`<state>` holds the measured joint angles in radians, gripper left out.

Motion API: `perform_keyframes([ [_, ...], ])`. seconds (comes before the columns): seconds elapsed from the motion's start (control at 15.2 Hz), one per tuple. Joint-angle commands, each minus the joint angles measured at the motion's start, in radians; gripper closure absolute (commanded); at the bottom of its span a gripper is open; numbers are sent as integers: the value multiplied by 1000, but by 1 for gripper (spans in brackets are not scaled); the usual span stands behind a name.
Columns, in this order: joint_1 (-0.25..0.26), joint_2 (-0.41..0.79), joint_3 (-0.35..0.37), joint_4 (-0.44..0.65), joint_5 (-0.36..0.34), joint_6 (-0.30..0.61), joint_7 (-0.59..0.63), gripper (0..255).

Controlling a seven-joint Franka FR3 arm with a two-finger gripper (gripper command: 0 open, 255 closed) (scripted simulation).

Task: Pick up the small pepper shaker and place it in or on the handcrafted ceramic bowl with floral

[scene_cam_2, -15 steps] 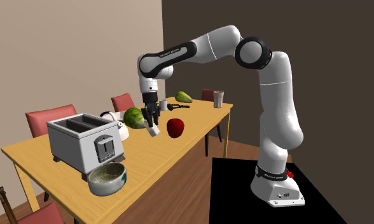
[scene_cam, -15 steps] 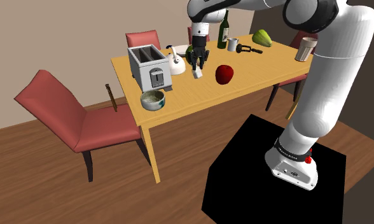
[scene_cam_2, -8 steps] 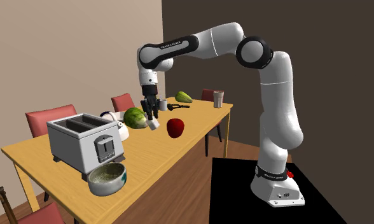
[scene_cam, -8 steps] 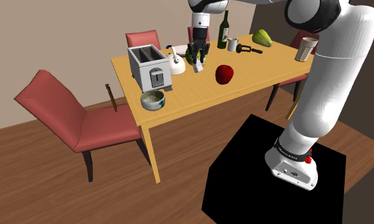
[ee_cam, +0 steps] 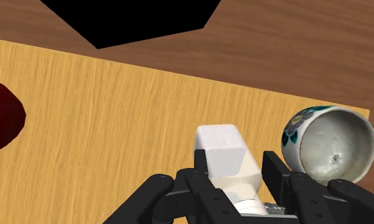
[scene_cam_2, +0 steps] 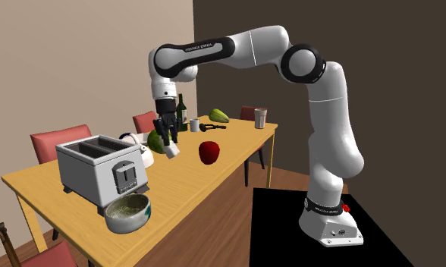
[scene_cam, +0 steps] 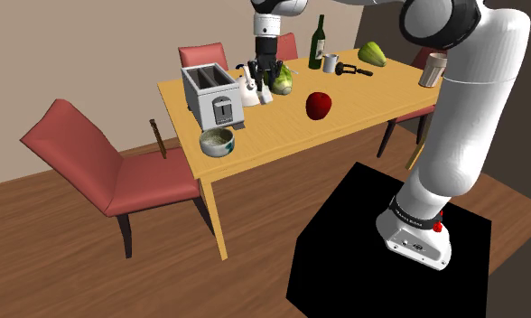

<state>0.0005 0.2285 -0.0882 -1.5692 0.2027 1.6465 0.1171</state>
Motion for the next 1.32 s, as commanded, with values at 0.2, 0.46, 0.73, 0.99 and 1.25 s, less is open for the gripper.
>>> perform_keyframes([
  [0.2,66,51,44,75,7,-3,113,255],
  [0.46,116,114,73,172,9,-20,197,255],
  [0.73,166,198,99,303,7,-50,281,255],
  [0.99,203,270,115,404,4,-68,336,255],
  [1.25,205,261,114,337,5,-11,325,255],
])
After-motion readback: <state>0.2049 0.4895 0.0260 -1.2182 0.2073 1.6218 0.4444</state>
